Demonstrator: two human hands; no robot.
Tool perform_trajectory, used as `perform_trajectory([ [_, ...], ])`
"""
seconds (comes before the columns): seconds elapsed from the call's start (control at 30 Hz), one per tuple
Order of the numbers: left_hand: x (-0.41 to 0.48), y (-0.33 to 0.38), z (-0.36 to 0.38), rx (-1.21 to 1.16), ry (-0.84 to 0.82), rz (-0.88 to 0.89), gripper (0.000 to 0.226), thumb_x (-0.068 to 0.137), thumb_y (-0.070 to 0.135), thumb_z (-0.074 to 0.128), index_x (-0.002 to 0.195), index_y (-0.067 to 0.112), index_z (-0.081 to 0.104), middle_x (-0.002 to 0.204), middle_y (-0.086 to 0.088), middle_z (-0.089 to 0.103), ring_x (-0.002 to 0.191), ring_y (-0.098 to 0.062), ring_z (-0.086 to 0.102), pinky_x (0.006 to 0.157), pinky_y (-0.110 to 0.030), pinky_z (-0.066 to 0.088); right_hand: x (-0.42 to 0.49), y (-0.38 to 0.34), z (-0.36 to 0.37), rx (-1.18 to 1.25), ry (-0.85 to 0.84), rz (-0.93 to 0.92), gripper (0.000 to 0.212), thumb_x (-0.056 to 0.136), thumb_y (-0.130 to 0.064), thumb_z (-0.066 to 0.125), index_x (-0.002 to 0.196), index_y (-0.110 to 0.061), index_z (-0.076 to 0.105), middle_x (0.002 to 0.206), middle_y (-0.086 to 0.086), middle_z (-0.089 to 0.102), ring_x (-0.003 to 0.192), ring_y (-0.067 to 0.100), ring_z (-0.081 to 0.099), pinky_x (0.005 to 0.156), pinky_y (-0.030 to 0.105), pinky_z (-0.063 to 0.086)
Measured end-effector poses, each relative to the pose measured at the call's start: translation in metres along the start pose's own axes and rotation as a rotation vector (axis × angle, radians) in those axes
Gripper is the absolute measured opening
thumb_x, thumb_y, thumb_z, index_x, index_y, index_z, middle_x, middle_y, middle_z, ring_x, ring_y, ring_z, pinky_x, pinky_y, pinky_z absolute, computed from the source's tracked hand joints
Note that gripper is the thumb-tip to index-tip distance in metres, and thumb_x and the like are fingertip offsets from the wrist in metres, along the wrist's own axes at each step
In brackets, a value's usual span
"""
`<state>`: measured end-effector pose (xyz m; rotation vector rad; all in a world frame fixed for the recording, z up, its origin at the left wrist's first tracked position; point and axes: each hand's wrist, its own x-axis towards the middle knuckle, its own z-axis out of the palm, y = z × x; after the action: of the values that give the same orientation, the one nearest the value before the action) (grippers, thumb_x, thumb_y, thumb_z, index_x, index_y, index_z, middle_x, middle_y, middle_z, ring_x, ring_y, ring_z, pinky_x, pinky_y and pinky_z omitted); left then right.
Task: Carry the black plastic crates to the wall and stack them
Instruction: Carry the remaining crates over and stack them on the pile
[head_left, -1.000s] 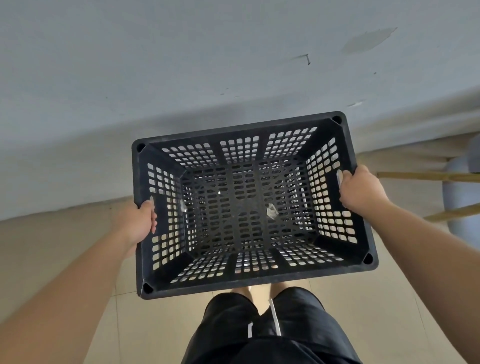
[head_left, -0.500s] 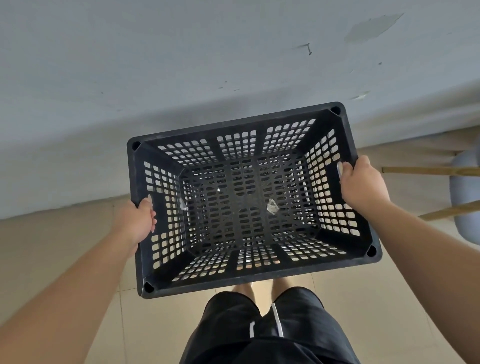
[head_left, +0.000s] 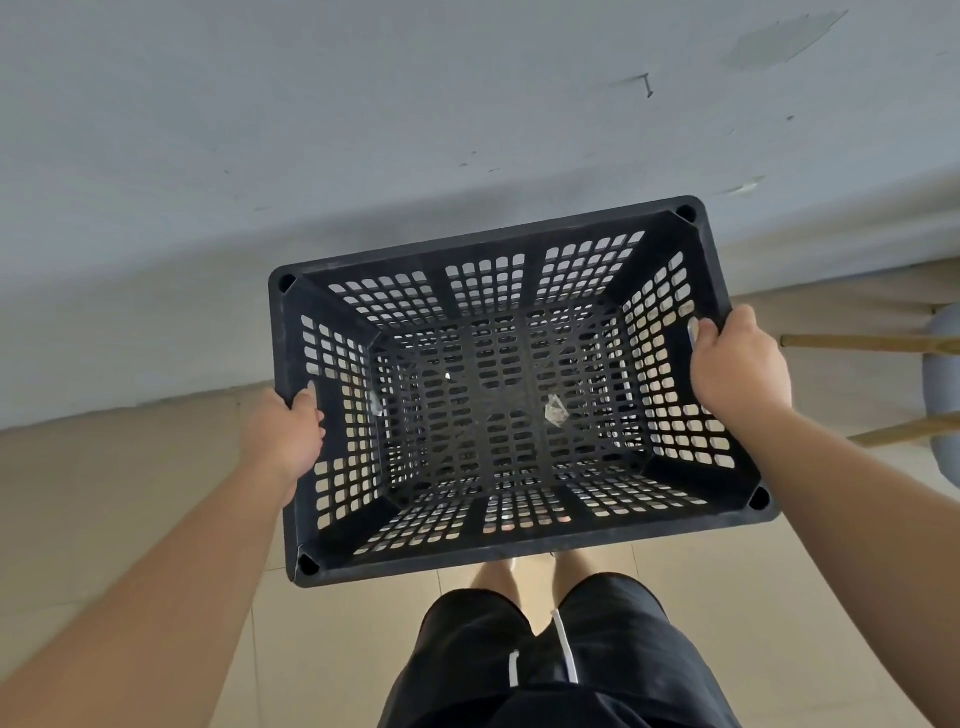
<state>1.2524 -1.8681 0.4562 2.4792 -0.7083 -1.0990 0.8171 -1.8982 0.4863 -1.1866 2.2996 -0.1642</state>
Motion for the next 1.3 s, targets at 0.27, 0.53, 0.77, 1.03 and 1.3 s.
perform_trajectory([
  [0.27, -0.010, 0.009, -0.003, 0.093, 0.006, 0.047, 0.021, 0.109, 0.030, 0.039, 0.105, 0.011, 0.048, 0.087, -0.007, 0.063, 0.067, -0.018, 0.059, 0.063, -0.032, 0.046, -0.003, -0.007, -0.004, -0.021, -0.020, 0.039, 0.027, 0.110, -0.033, 0.034, 0.112, -0.006, 0.040, 0.097, 0.018, 0.056, 0.083, 0.038, 0.054, 0.071, 0.046, 0.046],
  [0.53, -0.050, 0.022, -0.017, 0.418, 0.038, 0.061, 0.048, 0.102, 0.037, 0.050, 0.141, 0.012, 0.037, 0.125, -0.016, 0.058, 0.105, -0.037, 0.061, 0.091, -0.051, 0.054, -0.024, -0.011, -0.032, 0.020, -0.180, 0.099, 0.041, 0.105, -0.038, 0.038, 0.135, -0.011, 0.032, 0.134, 0.023, 0.049, 0.116, 0.042, 0.055, 0.097, 0.058, 0.051],
  [0.77, -0.111, 0.062, 0.008, 0.715, -0.069, 0.562, 0.066, 0.096, 0.028, 0.058, 0.157, 0.023, 0.032, 0.157, -0.009, 0.032, 0.140, -0.033, 0.036, 0.110, -0.051, 0.040, -0.073, 0.007, -0.049, -0.028, -0.174, 0.039, 0.057, 0.101, -0.030, 0.042, 0.153, -0.010, 0.025, 0.149, 0.022, 0.037, 0.135, 0.044, 0.038, 0.109, 0.056, 0.038],
  [1.03, -0.159, 0.103, 0.054, 0.858, -0.414, 0.834, 0.058, 0.099, 0.035, 0.051, 0.154, 0.025, 0.035, 0.158, -0.006, 0.033, 0.139, -0.029, 0.040, 0.108, -0.050, 0.043, -0.140, 0.018, -0.064, 0.147, -0.052, 0.099, 0.056, 0.099, -0.030, 0.048, 0.151, -0.016, 0.032, 0.146, 0.017, 0.047, 0.131, 0.038, 0.045, 0.105, 0.052, 0.045],
  [1.3, -0.202, 0.105, 0.079, 1.043, -0.509, 1.162, 0.057, 0.100, 0.036, 0.048, 0.155, 0.026, 0.032, 0.157, -0.004, 0.032, 0.139, -0.027, 0.038, 0.105, -0.045, 0.044, -0.219, 0.045, -0.045, 0.134, 0.023, 0.244, 0.051, 0.102, -0.039, 0.046, 0.147, -0.018, 0.037, 0.144, 0.012, 0.049, 0.130, 0.036, 0.045, 0.106, 0.053, 0.043],
])
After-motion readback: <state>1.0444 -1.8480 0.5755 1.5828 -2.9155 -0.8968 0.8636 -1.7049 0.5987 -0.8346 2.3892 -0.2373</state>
